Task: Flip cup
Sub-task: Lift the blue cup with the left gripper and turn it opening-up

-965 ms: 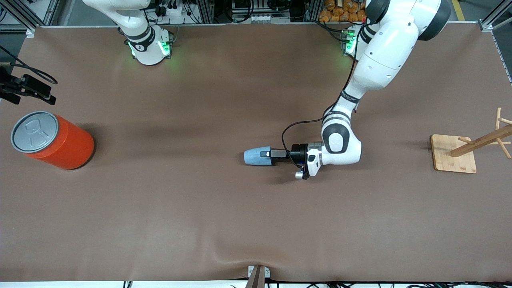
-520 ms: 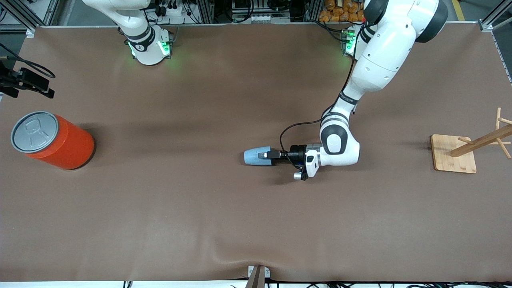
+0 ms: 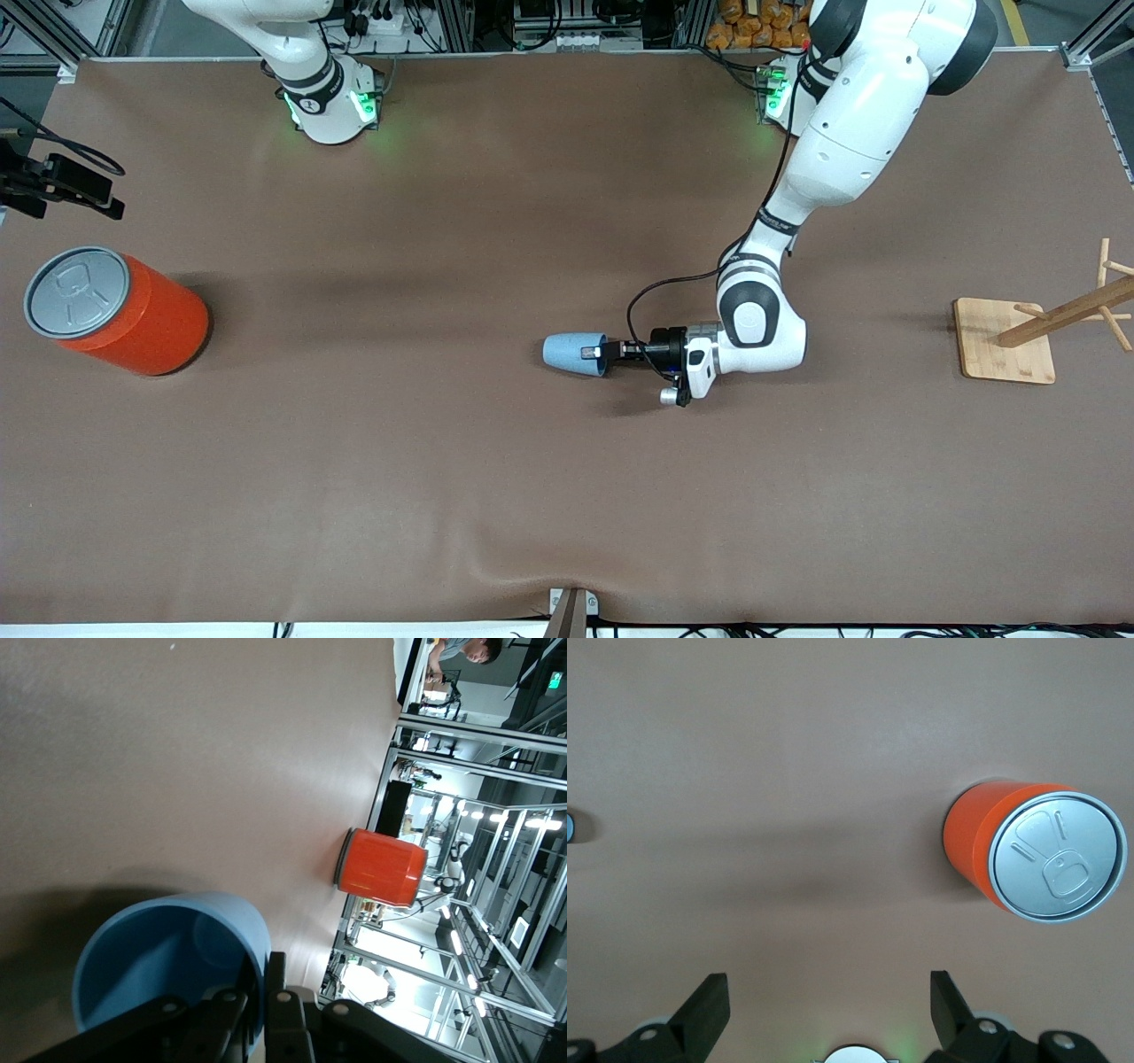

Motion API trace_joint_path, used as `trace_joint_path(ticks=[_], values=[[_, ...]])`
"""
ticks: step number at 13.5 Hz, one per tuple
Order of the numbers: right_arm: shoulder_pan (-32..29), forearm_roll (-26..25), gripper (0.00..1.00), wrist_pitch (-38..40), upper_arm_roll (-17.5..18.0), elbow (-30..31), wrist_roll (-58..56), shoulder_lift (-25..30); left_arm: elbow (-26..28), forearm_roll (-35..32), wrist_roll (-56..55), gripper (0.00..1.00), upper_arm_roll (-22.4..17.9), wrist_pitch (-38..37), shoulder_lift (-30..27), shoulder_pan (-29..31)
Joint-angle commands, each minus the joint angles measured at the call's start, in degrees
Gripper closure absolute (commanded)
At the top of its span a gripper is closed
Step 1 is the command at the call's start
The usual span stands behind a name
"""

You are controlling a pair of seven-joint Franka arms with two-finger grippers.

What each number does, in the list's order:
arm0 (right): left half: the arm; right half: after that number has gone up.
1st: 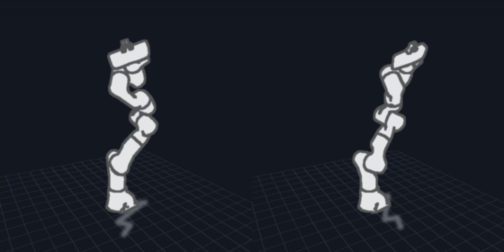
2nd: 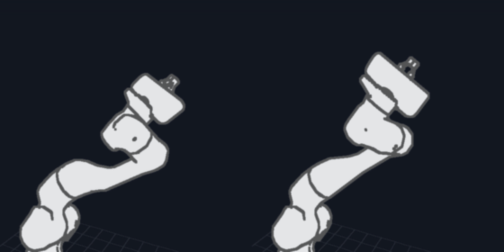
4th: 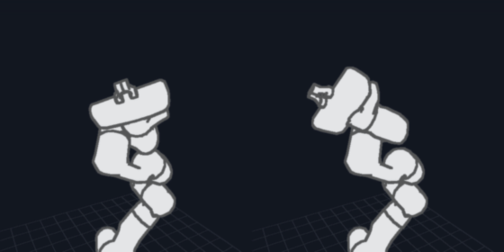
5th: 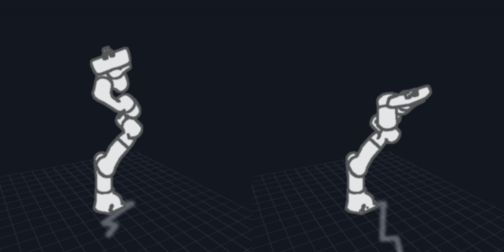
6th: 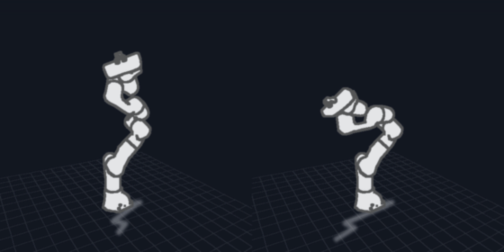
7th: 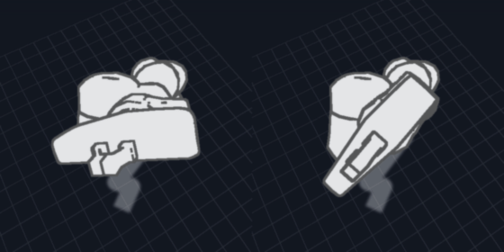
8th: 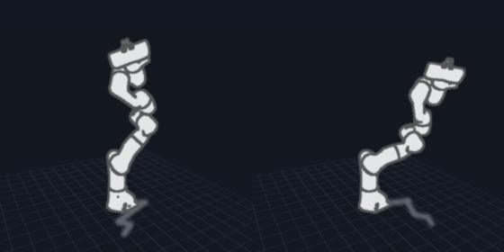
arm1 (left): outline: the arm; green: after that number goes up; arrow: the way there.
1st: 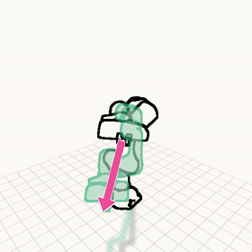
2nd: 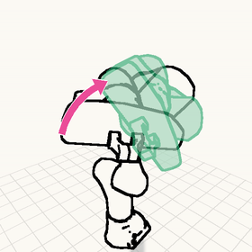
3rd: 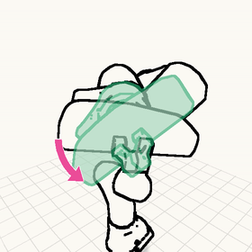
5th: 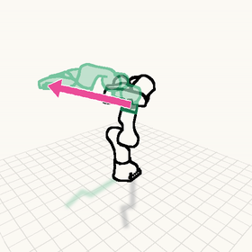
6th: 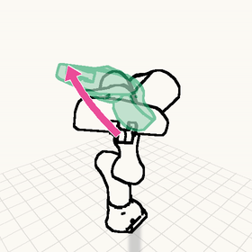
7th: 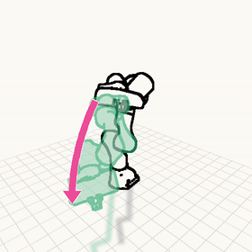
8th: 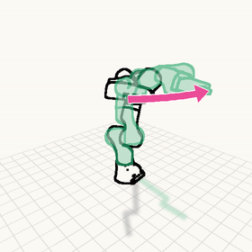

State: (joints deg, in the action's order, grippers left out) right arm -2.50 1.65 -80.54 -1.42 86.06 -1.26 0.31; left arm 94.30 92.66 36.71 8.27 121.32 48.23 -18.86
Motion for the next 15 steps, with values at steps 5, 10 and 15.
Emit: trace_joint_path(ticks=[5, 10, 15], values=[[0.04, 1.25, 0.00, 0.74, 0.10, -0.98, 0.56, -0.13, -3.07, -15.37, -27.09, 1.00, -0.01, -6.27, -10.95, 3.21], [-0.32, 1.34, 0.00, 0.21, 0.10, -0.98, 0.56, -0.13, -0.27, -51.61, -41.16, 1.00, -0.63, -6.62, -22.02, 6.90], [-0.40, 1.34, 0.00, 0.30, 0.02, -0.98, 0.47, -0.13, 9.65, -77.46, -43.03, 1.00, -0.63, -6.45, -31.69, 12.44]])
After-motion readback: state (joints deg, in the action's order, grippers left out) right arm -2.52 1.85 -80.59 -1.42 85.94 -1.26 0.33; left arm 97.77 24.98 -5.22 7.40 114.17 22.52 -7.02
